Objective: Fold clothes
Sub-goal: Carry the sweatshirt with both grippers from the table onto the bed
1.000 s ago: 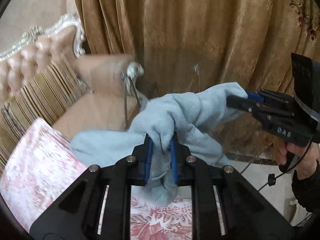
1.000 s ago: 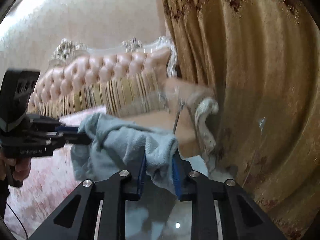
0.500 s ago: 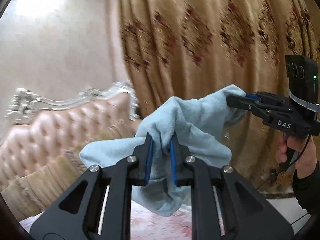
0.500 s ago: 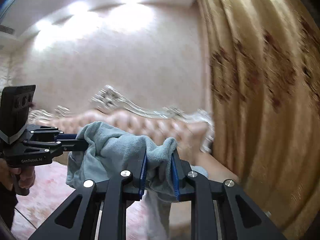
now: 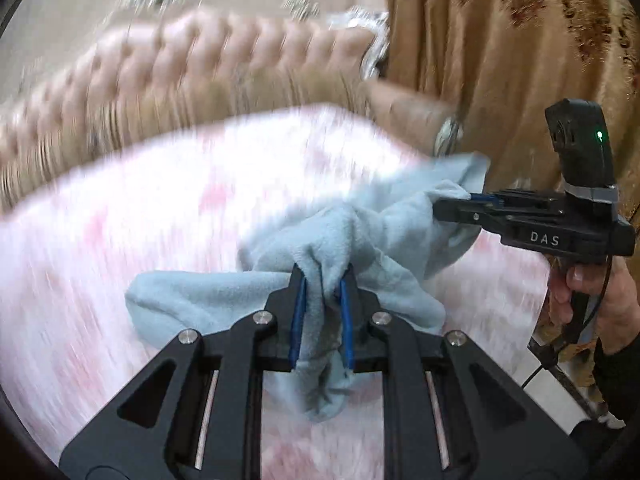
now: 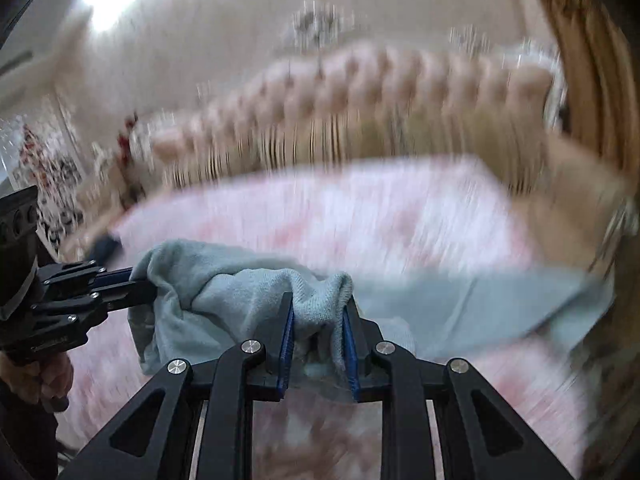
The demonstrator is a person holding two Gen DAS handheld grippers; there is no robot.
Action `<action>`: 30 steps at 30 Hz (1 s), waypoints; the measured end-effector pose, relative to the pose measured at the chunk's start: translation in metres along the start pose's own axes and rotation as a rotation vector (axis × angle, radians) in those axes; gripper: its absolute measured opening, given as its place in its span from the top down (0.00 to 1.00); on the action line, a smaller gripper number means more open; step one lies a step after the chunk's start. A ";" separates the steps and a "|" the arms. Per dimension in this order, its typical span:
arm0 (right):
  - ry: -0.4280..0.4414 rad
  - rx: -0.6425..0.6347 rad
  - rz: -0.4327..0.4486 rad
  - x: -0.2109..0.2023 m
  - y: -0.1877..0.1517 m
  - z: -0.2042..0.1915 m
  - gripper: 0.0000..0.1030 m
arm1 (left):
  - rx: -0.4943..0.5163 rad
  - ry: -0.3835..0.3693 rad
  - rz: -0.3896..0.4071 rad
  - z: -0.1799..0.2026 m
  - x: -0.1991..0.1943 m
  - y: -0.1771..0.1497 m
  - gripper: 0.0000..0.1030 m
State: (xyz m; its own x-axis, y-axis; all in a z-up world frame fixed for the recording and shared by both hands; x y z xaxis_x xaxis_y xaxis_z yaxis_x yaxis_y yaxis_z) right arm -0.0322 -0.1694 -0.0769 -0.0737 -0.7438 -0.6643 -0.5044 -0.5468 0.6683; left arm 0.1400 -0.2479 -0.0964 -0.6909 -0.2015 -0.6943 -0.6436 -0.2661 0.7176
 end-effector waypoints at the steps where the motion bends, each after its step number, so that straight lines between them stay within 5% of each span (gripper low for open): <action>1: -0.018 -0.008 -0.030 0.011 -0.019 -0.002 0.79 | -0.024 -0.012 -0.013 0.000 0.004 -0.019 0.76; 6: -0.042 -0.065 -0.135 0.020 -0.092 -0.004 0.76 | -0.092 -0.051 0.016 0.025 -0.006 -0.063 0.61; 10: 0.004 -0.070 -0.186 0.011 -0.109 0.004 0.72 | -0.135 -0.089 0.000 0.026 -0.016 -0.077 0.47; 13: 0.005 -0.101 -0.158 -0.008 -0.101 0.007 0.64 | -0.174 -0.092 0.007 0.022 -0.024 -0.082 0.42; 17: 0.015 -0.146 -0.114 -0.032 -0.078 0.006 0.22 | -0.301 -0.088 0.054 0.002 -0.044 -0.094 0.42; 22: 0.053 -0.162 -0.047 -0.046 -0.041 0.005 0.16 | -0.410 -0.052 0.071 -0.031 -0.039 -0.099 0.42; 30: 0.172 -0.136 -0.146 0.064 0.006 -0.044 0.13 | -0.559 -0.040 0.055 -0.083 -0.009 -0.105 0.42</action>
State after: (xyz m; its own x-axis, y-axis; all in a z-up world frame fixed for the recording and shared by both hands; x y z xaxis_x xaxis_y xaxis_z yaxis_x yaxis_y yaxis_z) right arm -0.0016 -0.2373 -0.1010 0.1441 -0.7015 -0.6979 -0.3778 -0.6909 0.6164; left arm 0.2411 -0.2967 -0.1698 -0.7373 -0.1959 -0.6465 -0.3418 -0.7173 0.6072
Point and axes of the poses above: each gripper's, at about its wrist camera, not at the fingertips, and x roughly the way its jaws point, z to its right, y to its top, the point moved 6 cm from there along x, roughly the way its jaws point, and after that the axes turned 7 degrees about x, right-handed, at the moved point
